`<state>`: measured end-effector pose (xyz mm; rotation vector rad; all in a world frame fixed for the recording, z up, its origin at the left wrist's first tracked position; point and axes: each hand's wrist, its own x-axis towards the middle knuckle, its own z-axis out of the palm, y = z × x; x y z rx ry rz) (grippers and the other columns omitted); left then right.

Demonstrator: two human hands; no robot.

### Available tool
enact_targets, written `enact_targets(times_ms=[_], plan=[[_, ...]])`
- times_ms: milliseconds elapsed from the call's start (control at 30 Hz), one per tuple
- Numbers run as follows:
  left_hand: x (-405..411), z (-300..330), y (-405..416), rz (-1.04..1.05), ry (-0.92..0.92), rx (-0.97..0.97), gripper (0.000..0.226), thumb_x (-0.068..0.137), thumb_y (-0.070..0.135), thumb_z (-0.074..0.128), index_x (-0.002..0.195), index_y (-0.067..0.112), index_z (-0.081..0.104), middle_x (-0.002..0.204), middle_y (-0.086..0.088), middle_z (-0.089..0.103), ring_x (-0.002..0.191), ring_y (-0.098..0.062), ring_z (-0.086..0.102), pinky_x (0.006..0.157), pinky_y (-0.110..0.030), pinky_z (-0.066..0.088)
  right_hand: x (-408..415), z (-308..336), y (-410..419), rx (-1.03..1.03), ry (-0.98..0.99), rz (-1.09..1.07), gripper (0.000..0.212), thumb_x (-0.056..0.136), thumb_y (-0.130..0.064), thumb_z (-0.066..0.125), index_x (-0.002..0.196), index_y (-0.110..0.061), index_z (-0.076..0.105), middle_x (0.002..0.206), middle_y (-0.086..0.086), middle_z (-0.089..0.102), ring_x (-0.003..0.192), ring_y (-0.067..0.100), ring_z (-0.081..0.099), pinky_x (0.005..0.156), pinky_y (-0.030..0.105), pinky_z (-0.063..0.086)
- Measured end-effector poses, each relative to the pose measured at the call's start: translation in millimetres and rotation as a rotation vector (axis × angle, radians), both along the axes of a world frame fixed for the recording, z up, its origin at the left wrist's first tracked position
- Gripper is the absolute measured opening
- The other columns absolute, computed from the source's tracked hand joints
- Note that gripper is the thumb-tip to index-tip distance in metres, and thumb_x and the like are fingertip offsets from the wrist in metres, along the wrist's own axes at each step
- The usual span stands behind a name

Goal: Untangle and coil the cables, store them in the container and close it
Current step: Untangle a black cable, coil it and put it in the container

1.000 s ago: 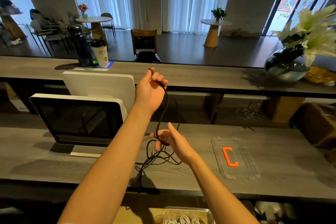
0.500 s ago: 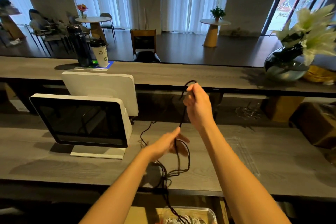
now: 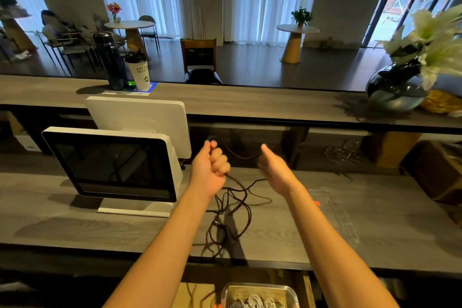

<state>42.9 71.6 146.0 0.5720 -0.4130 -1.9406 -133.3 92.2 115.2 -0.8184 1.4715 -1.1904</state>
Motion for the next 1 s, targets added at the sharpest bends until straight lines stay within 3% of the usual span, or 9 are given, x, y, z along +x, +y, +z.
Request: enact_targets(times_ms=[100,200,300,367,467,633,767,900,1000], plan=[[-7,36,-11,0.01,0.207,0.019,0.043,0.107,0.036,0.033,0.073,0.017,0.05,0.044,0.006,0.025,0.031,-0.007,0.02,0.032,-0.02,0.016,28,-18,23,0.0,-0.094,0.212,0.072,0.095,-0.064,0.035,0.141,-0.011,0.052,0.139,0.009,0.059,0.134,0.025,0.051,0.117,0.04,0.031],[-13,56,-21,0.059,0.234,0.002,0.043,0.108,0.034,0.032,0.072,0.016,0.048,0.045,0.006,0.025,0.031,-0.007,0.019,0.031,-0.02,0.017,49,-20,42,-0.086,-0.33,0.347,0.08,0.101,-0.06,0.014,0.106,-0.005,0.072,0.082,0.014,0.072,0.096,0.031,0.07,0.106,0.043,0.041],[-10,60,-34,0.161,0.169,0.001,0.039,0.109,0.031,0.033,0.076,0.016,0.048,0.047,0.006,0.026,0.035,-0.007,0.02,0.033,-0.02,0.021,55,-12,54,-0.133,-0.603,0.257,0.07,0.097,-0.06,0.027,0.073,-0.006,0.065,0.044,0.002,0.042,0.041,0.018,0.048,0.06,0.032,0.052],[-6,53,-38,0.215,0.093,0.02,0.033,0.109,0.028,0.035,0.082,0.015,0.05,0.05,0.005,0.032,0.039,-0.007,0.028,0.04,-0.02,0.029,55,-4,58,-0.16,-0.697,0.159,0.053,0.097,-0.052,0.038,0.069,-0.012,0.057,0.042,-0.003,0.031,0.032,0.01,0.031,0.036,0.022,0.036],[-5,37,-29,0.18,-0.122,0.006,0.023,0.107,0.029,0.041,0.098,0.016,0.058,0.072,0.0,0.059,0.067,-0.012,0.059,0.068,-0.027,0.046,58,9,56,-0.204,-0.757,-0.016,0.045,0.105,-0.042,0.035,0.073,-0.015,0.051,0.042,-0.005,0.026,0.029,0.006,0.022,0.029,0.017,0.02],[-11,13,14,-0.149,-0.514,-0.128,0.04,0.105,0.043,0.037,0.118,0.013,0.06,0.114,-0.01,0.071,0.108,-0.025,0.067,0.097,-0.04,0.048,72,14,60,-0.215,-0.247,-0.23,0.04,0.106,-0.036,0.037,0.076,-0.016,0.054,0.049,-0.005,0.039,0.042,0.01,0.033,0.039,0.024,0.029],[-14,9,46,-0.139,-0.76,-0.234,0.026,0.106,0.03,0.044,0.105,0.016,0.066,0.101,-0.002,0.076,0.099,-0.017,0.07,0.084,-0.027,0.054,76,8,69,-0.25,0.114,-0.146,0.044,0.107,-0.029,0.039,0.078,-0.017,0.071,0.066,-0.006,0.066,0.064,0.006,0.06,0.059,0.021,0.046],[-10,1,54,-0.049,-0.802,-0.199,0.019,0.101,0.019,0.055,0.101,0.01,0.071,0.09,-0.007,0.074,0.086,-0.02,0.068,0.081,-0.029,0.052,72,1,78,-0.266,0.295,-0.055,0.045,0.105,-0.027,0.044,0.074,-0.003,0.066,0.06,-0.003,0.053,0.056,0.004,0.044,0.057,0.026,0.035],[-5,-3,57,-0.029,-0.896,-0.23,0.022,0.102,0.018,0.051,0.102,0.007,0.071,0.083,0.0,0.07,0.075,-0.015,0.065,0.079,-0.03,0.054,60,-1,84,-0.313,0.261,-0.259,0.039,0.102,-0.023,0.05,0.067,-0.01,0.062,0.054,-0.008,0.047,0.053,0.004,0.044,0.055,0.027,0.036]])
